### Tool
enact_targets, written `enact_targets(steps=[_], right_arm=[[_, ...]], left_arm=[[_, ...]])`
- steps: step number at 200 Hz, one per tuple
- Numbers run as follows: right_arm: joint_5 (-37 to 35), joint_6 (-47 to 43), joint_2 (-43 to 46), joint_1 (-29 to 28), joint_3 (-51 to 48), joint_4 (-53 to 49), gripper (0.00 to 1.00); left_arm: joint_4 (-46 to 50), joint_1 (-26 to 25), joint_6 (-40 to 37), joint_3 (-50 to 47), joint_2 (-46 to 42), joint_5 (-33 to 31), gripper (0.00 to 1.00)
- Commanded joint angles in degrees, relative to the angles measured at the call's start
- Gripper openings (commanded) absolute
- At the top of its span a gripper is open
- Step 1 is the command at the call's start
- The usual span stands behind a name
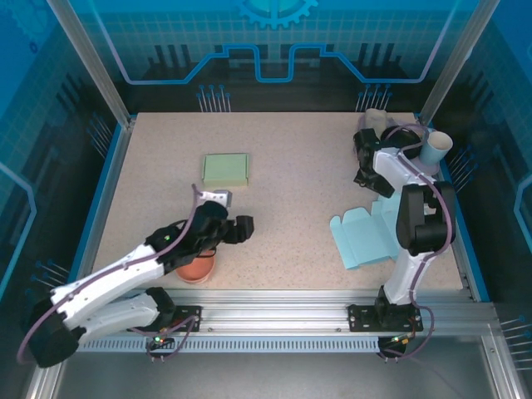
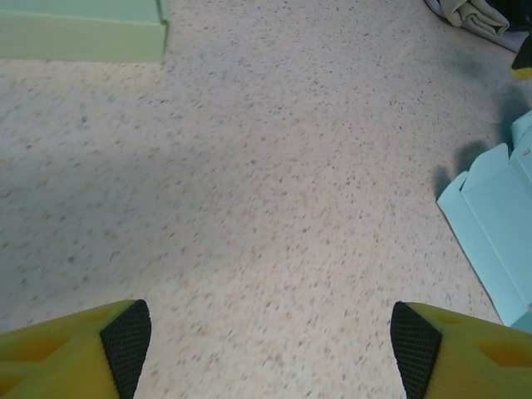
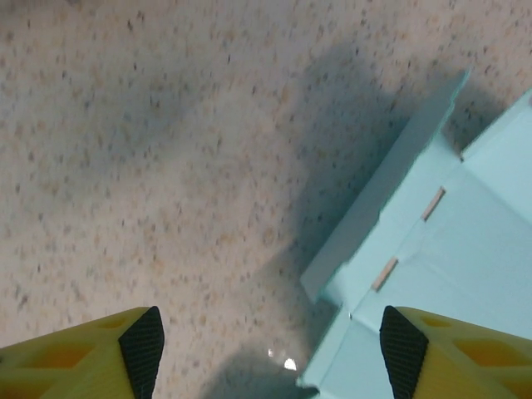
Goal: Fold the paper box
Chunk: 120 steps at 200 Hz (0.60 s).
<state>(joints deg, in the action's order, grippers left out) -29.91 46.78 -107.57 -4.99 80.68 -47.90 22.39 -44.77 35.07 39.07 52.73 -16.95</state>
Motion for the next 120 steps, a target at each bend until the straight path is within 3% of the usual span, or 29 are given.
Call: enact_targets(steps=[1, 42, 94, 101, 114, 120], right_arm=[[-2.09, 1.63, -2.76, 1.48, 1.97, -1.03, 0.70], [2.48, 1.91, -3.18, 5.73, 0.42, 2.98, 0.59], [6.39, 1.44, -4.00, 10.64, -0.64, 4.03, 0.57], [7.84, 1.10, -4.27, 11.21, -1.06, 4.91, 0.51], [9.79, 0.86, -4.66, 12.14, -1.57, 5.99, 0.49], [10.55, 0.71, -4.85, 12.49, -1.89, 6.49, 0.41]], left_arm=[[6.65, -0.44, 2.88, -3.36, -6.90, -1.24, 0.80], [7.25, -0.40, 3.61, -7.06, -16.76, -2.23, 0.81], [6.99, -0.44, 3.87, -7.43, -16.52, -2.30, 0.81], [7.04, -0.34, 3.87, -7.43, -16.42, -2.39, 0.81], [7.46, -0.44, 3.86, -7.26, -16.40, -2.59, 0.81], [7.71, -0.43, 3.95, -7.17, -16.49, -2.70, 0.81]])
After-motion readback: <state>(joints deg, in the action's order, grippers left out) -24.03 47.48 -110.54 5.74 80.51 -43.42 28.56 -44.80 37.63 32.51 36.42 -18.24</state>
